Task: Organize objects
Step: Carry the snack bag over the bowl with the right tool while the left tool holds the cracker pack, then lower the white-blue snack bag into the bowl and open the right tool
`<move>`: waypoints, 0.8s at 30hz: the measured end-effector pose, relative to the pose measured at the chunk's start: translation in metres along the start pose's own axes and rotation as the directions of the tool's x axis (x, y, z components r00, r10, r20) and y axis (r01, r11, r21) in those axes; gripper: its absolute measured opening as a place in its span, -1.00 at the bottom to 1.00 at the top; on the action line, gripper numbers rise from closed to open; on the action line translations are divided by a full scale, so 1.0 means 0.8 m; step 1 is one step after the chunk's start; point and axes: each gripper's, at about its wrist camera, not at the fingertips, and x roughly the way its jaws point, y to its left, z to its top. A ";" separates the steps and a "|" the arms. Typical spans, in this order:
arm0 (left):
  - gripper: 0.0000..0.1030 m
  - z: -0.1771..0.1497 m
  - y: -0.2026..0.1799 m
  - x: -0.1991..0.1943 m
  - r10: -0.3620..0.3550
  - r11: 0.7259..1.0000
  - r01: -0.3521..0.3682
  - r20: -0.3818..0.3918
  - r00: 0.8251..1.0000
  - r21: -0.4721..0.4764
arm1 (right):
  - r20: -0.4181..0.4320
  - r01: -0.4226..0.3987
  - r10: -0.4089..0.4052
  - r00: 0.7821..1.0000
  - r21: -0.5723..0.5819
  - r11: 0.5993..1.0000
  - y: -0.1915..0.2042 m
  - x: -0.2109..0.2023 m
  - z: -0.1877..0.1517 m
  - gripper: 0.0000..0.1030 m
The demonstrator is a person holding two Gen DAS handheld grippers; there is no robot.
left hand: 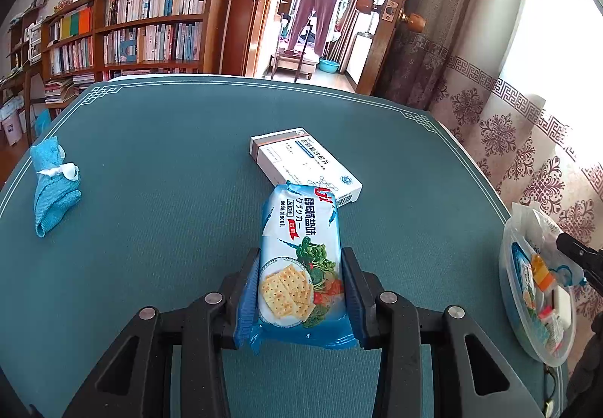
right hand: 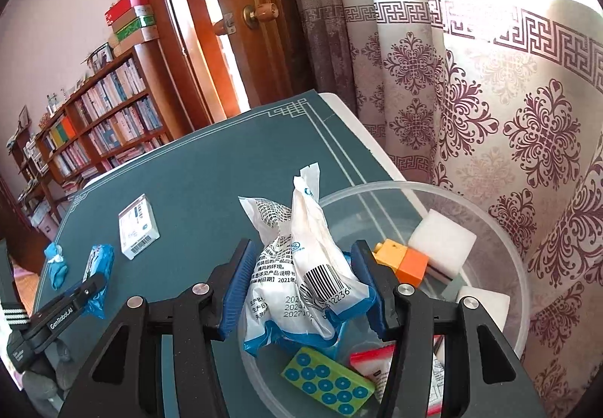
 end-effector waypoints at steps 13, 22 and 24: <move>-0.17 0.000 0.000 0.001 0.000 1.000 0.000 -0.001 1.000 -0.001 | -0.017 0.125 -0.124 0.992 0.124 0.984 -0.031 0.021 0.014 0.05; -0.17 -0.001 0.004 0.001 0.000 1.000 0.000 0.000 1.000 -0.007 | -0.110 0.017 0.009 0.994 0.234 0.972 -0.033 0.045 0.013 0.05; -0.17 -0.001 0.004 0.002 0.000 1.000 0.000 -0.002 1.000 -0.008 | -0.110 0.007 0.020 0.994 0.239 0.971 -0.034 0.043 0.011 0.05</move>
